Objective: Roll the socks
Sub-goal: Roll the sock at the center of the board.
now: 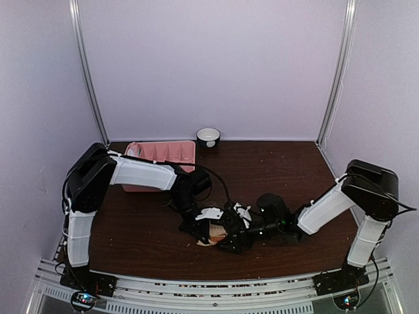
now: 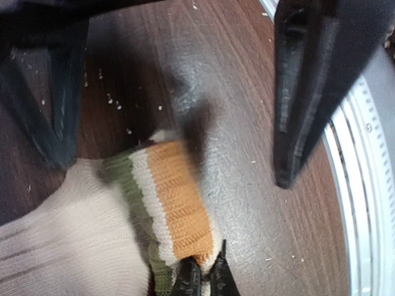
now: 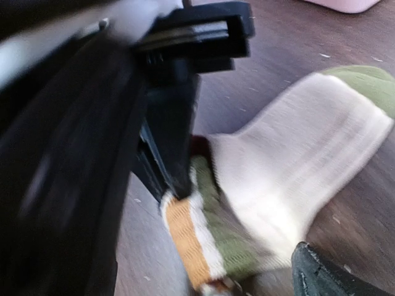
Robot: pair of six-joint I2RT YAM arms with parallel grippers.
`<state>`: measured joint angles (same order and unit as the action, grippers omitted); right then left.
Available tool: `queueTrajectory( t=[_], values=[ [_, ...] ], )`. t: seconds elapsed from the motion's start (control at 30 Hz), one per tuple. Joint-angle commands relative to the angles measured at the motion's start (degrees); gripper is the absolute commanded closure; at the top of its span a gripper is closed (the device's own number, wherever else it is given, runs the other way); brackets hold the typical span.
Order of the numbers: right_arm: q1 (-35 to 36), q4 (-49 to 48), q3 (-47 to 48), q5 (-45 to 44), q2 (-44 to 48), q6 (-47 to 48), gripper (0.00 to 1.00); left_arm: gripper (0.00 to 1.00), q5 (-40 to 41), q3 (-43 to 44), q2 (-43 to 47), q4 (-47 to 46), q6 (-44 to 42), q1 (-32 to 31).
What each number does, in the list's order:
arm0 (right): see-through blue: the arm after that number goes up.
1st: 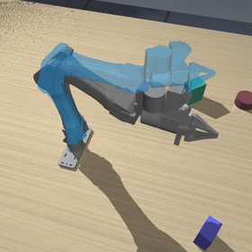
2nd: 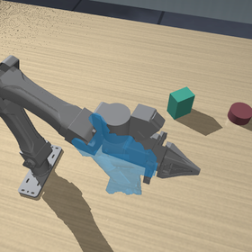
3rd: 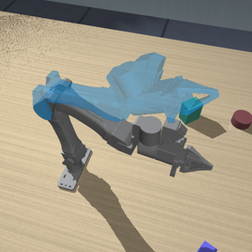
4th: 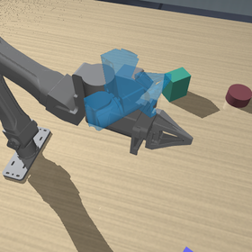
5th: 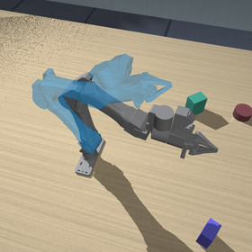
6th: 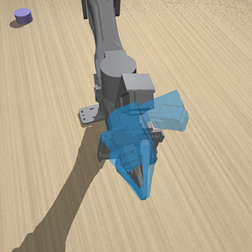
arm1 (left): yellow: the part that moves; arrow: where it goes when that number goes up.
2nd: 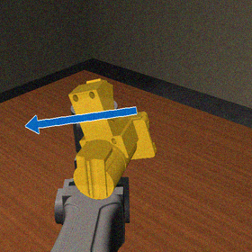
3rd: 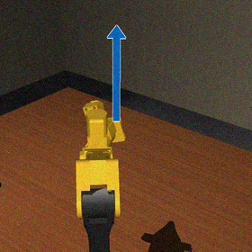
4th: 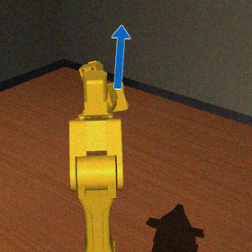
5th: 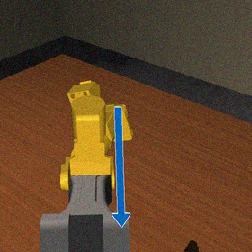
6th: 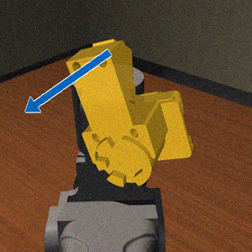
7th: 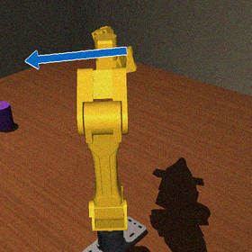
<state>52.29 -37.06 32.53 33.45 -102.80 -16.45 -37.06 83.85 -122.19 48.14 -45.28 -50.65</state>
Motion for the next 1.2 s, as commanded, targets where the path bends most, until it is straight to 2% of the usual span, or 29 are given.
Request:
queueTrajectory(
  t=[0.0, 0.17, 0.23, 0.3, 0.37, 0.4, 0.47, 0.5, 0.57, 0.63, 0.73, 0.8, 0.93, 1.03, 1.17],
  values=[
    [-0.1, 12.9, -4.6, -11.4, -0.4, 0.7, 0.0, 1.0, 1.6, -0.5, -5.9, 7.9, 6.1, 1.2],
    [0.0, 9.1, -10.1, -24.9, 6.9, -1.9, 0.0, 1.0, -2.5, 0.3, -6.8, 9.6, 7.2, 2.6],
    [0.0, 3.7, -14.8, -30.1, 11.9, -3.8, 0.0, 1.0, -3.0, 0.5, -6.9, 9.8, 7.3, 3.2],
    [0.0, -6.8, -20.7, -31.5, 15.4, -6.4, 0.0, 1.0, -3.7, 1.7, -7.8, 11.4, 7.1, 3.6],
    [-0.2, -16.9, -24.2, -31.5, 14.7, -9.6, 0.0, 1.0, -4.3, 3.8, -9.8, 14.6, 6.4, 3.9],
    [-0.3, -17.9, -23.4, -26.0, 13.7, -8.1, 0.0, 1.0, -4.6, 4.9, -10.9, 16.2, 6.0, 4.1],
    [0.0, -13.5, -19.3, -19.3, 11.6, -2.8, 0.0, 1.0, -5.0, 6.5, -12.4, 18.0, 6.1, 4.5],
    [0.6, -11.0, -17.2, -19.4, 10.5, 0.0, 0.0, 1.0, -5.2, 6.9, -12.9, 18.5, 6.3, 4.7],
    [3.2, -3.9, -13.6, -23.7, 10.0, 5.0, 0.0, 1.0, -6.0, 7.2, -13.3, 18.6, 6.9, 5.3],
    [7.9, 0.2, -12.2, -32.3, 11.3, 9.1, 0.0, 1.0, -7.1, 7.9, -14.3, 19.4, 7.2, 6.1],
    [12.1, -0.4, -13.8, -41.4, 14.0, 12.0, 0.0, 1.0, -7.8, 9.7, -16.2, 22.2, 6.6, 6.9],
    [13.9, 1.6, -13.9, -45.9, 15.8, 12.9, 0.06, 1.0, -7.5, 10.9, -17.1, 24.3, 5.9, 7.0],
    [16.5, 9.4, -11.2, -49.4, 17.2, 13.6, 0.21, 1.0, -7.1, 12.6, -18.6, 26.0, 6.2, 7.4],
    [20.1, 10.3, -9.6, -51.0, 17.6, 17.5, 0.23, 1.0, -7.3, 13.2, -19.2, 26.7, 6.8, 7.6],
    [23.2, 16.9, -2.2, -50.3, 13.9, 24.3, 0.27, 1.0, -6.5, 15.3, -21.0, 28.5, 7.2, 7.6]
  ],
)
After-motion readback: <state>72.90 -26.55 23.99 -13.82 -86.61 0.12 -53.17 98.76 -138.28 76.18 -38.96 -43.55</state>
